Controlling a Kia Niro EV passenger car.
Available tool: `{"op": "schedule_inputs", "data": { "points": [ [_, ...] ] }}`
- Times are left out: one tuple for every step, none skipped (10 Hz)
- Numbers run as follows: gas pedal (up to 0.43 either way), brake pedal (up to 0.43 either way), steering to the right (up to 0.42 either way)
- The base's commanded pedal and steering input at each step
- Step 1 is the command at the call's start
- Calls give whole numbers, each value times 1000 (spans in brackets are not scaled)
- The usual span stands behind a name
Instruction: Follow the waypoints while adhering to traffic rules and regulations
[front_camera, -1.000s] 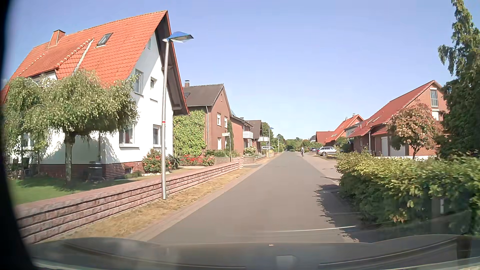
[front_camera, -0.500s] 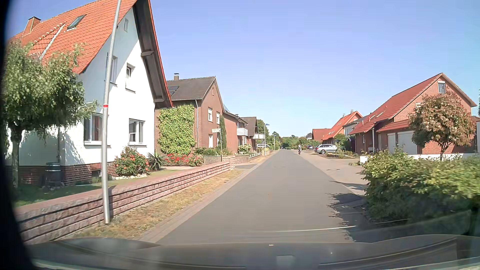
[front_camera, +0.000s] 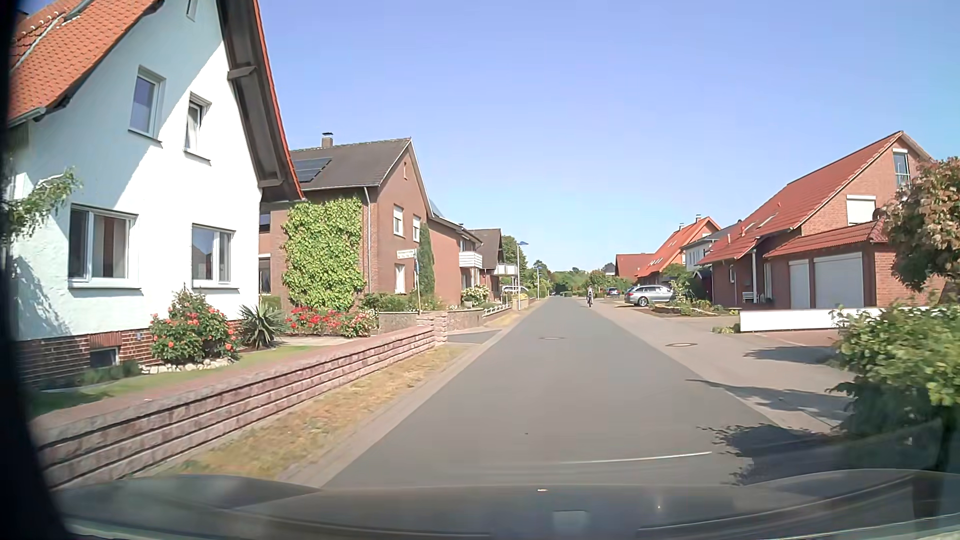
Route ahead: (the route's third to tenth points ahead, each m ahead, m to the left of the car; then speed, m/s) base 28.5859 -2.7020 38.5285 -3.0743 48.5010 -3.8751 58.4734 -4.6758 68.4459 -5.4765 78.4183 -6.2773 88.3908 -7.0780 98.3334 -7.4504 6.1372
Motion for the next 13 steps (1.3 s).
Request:
{"op": "schedule_inputs", "data": {
  "points": [
    [118,6,33],
    [118,6,34],
    [118,6,34],
    [118,6,35],
    [118,6,35],
    [118,6,36],
    [118,6,38],
    [118,6,41],
    [118,6,45],
    [118,6,47],
    [118,6,47],
    [118,6,47],
    [118,6,47]
  ]
}}
